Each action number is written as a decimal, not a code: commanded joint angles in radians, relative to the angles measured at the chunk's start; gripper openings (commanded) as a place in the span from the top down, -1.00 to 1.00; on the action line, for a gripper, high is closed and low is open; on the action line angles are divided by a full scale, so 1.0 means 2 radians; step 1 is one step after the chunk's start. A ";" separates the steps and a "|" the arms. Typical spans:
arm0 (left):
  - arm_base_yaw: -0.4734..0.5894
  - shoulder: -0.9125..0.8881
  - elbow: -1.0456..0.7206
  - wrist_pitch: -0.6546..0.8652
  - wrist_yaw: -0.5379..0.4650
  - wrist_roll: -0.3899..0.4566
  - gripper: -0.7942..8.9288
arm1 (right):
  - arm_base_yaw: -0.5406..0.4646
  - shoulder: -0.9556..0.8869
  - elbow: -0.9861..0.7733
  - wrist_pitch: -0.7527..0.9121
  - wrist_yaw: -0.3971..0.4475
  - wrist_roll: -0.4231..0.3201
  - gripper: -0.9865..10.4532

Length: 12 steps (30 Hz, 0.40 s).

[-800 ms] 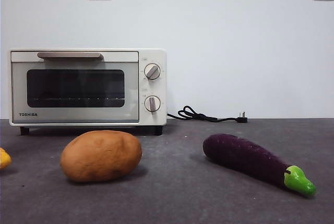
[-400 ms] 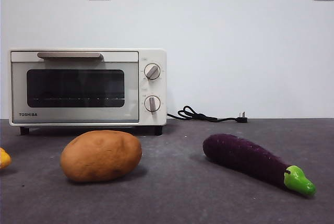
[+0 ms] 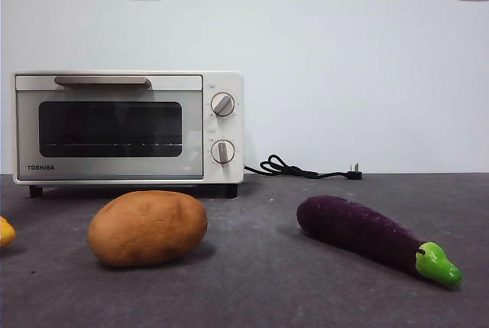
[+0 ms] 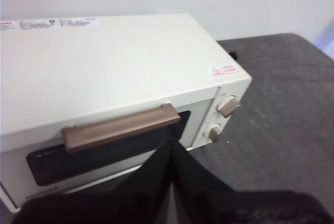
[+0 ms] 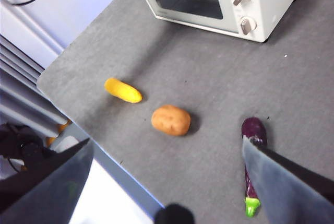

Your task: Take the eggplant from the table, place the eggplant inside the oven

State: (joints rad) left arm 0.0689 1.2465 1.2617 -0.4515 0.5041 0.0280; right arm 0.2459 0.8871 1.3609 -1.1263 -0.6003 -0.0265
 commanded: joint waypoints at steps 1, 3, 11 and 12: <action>-0.001 0.034 0.021 0.011 0.001 0.015 0.85 | 0.002 0.000 0.000 -0.008 -0.001 -0.004 -0.02; 0.000 0.057 0.036 0.014 0.001 0.016 0.85 | 0.002 0.000 0.000 -0.013 -0.001 -0.004 -0.02; 0.002 0.133 0.077 0.014 0.000 0.039 0.85 | 0.002 0.000 0.000 -0.015 -0.001 -0.004 -0.01; 0.002 0.140 0.077 0.015 0.000 0.040 0.85 | 0.002 0.000 0.000 -0.015 -0.001 -0.004 -0.01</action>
State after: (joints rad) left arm 0.0700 1.5146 1.4155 -0.4294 0.5034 0.0845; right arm 0.2485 0.8871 1.3609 -1.1584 -0.5999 -0.0265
